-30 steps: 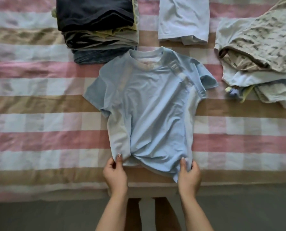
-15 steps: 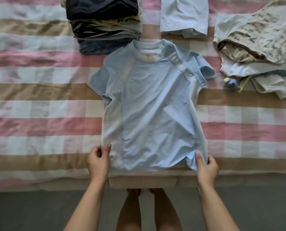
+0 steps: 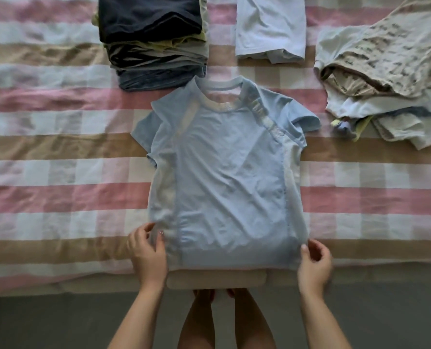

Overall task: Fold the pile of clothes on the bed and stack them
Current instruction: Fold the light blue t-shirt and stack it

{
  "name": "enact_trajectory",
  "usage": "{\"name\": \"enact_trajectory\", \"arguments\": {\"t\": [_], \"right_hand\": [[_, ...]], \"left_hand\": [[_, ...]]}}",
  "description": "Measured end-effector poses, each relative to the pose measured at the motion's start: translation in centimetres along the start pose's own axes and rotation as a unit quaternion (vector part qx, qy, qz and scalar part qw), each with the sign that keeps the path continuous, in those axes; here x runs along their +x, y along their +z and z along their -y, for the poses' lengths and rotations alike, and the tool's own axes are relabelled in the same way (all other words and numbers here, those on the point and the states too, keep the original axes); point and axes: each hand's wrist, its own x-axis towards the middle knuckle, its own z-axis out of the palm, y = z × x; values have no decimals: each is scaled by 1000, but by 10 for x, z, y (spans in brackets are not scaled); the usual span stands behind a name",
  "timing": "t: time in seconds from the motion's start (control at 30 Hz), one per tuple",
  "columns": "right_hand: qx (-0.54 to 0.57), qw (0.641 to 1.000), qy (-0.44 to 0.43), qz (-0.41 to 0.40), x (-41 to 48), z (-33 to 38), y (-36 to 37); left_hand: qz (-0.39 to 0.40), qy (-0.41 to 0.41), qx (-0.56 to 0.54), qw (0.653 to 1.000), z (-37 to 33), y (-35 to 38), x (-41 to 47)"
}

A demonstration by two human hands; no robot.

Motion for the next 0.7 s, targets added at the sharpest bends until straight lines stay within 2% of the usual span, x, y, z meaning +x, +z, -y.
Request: {"name": "enact_trajectory", "arguments": {"t": [0.13, 0.27, 0.4, 0.5, 0.6, 0.7], "right_hand": [[-4, 993, -113, 39, 13, 48, 13], [15, 986, -146, 77, 43, 98, 31], [15, 986, -153, 65, 88, 136, 50], [-22, 987, -144, 61, 121, 154, 64], [-110, 979, -166, 41, 142, 167, 76], [-186, 961, -206, 21, 157, 174, 85]], "left_hand": [[74, 106, -51, 990, -60, 22, 4], [125, 185, -86, 971, -123, 64, 15], [160, 226, -90, 957, -181, 119, 35], [188, 275, -71, 940, -217, 157, 53], [211, 319, -30, 924, -246, 187, 74], [159, 373, 2, 914, -277, 209, 99]]}}
